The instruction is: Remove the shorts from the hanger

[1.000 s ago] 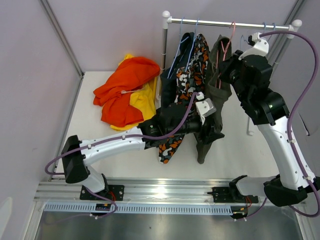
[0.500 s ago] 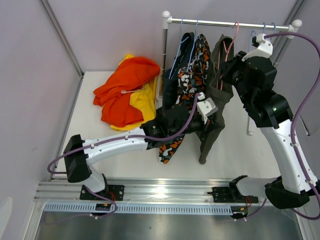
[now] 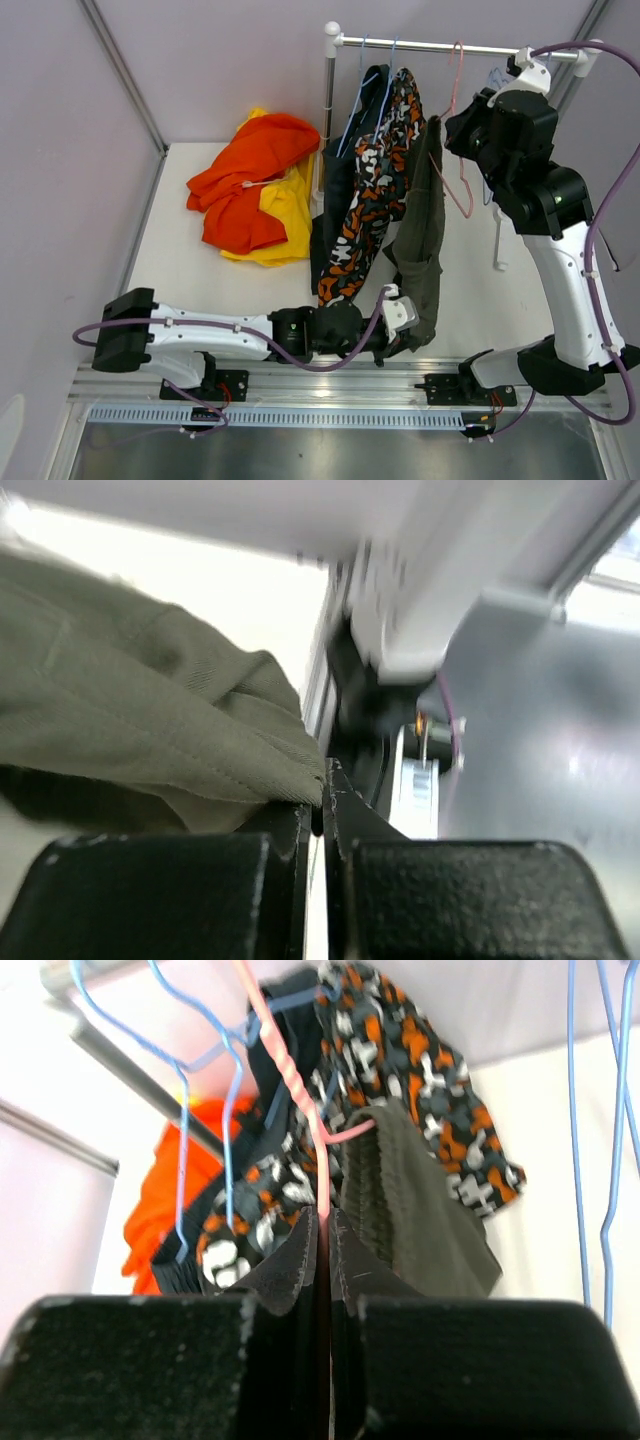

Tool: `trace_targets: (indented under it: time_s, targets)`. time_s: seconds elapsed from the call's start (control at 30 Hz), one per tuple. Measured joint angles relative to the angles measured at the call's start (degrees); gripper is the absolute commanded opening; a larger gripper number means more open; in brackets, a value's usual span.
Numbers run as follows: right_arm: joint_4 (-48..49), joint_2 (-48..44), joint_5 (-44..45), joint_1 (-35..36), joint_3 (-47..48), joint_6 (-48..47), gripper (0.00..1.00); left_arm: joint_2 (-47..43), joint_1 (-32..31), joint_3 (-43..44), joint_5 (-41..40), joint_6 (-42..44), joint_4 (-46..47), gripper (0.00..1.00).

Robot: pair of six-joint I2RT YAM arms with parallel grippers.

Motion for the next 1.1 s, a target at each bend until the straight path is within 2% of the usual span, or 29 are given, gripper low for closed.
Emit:
trace_targets:
  time_s: [0.13, 0.23, 0.37, 0.57, 0.67, 0.73, 0.87, 0.97, 1.1]
  targets:
    - [-2.12, -0.11, -0.85, 0.00, -0.02, 0.61, 0.00, 1.31, 0.02, -1.29, -2.32, -0.94, -0.46, 0.00]
    - [-2.08, -0.52, -1.07, 0.26, -0.13, 1.70, 0.00, 3.37, 0.61, 1.70, -4.46, -0.90, -2.82, 0.00]
    - [-2.38, -3.23, -1.14, 1.44, -1.60, 3.93, 0.00, 9.79, 4.26, 13.99, -8.13, -0.94, -9.11, 0.00]
    - [-6.67, -9.66, -1.05, 2.01, -3.28, 6.91, 0.00, 21.88, 15.52, 40.26, -13.00, -1.64, -23.39, 0.00]
    - [-8.28, -12.24, -0.87, 2.01, -3.23, 7.78, 0.00, 25.31, 19.91, 46.84, -14.95, -2.14, -28.72, 0.00]
    - [-9.31, -12.98, -0.50, 2.01, -2.49, 7.96, 0.00, 25.44, 20.76, 46.38, -15.37, -2.93, -31.39, 0.00]
    - [-9.90, -11.54, 1.16, 1.97, 1.64, 7.10, 0.00, 20.59, 18.32, 34.69, -15.28, -4.50, -30.73, 0.00]
    - [-9.07, -8.98, 2.14, 1.27, 4.44, 5.57, 0.00, 14.49, 13.29, 25.94, -15.37, -5.95, -34.47, 0.00]
    - [-6.27, -3.43, 1.49, -3.26, 6.86, 3.06, 0.00, 4.55, 4.79, 23.87, -17.68, -7.48, -40.22, 0.00]
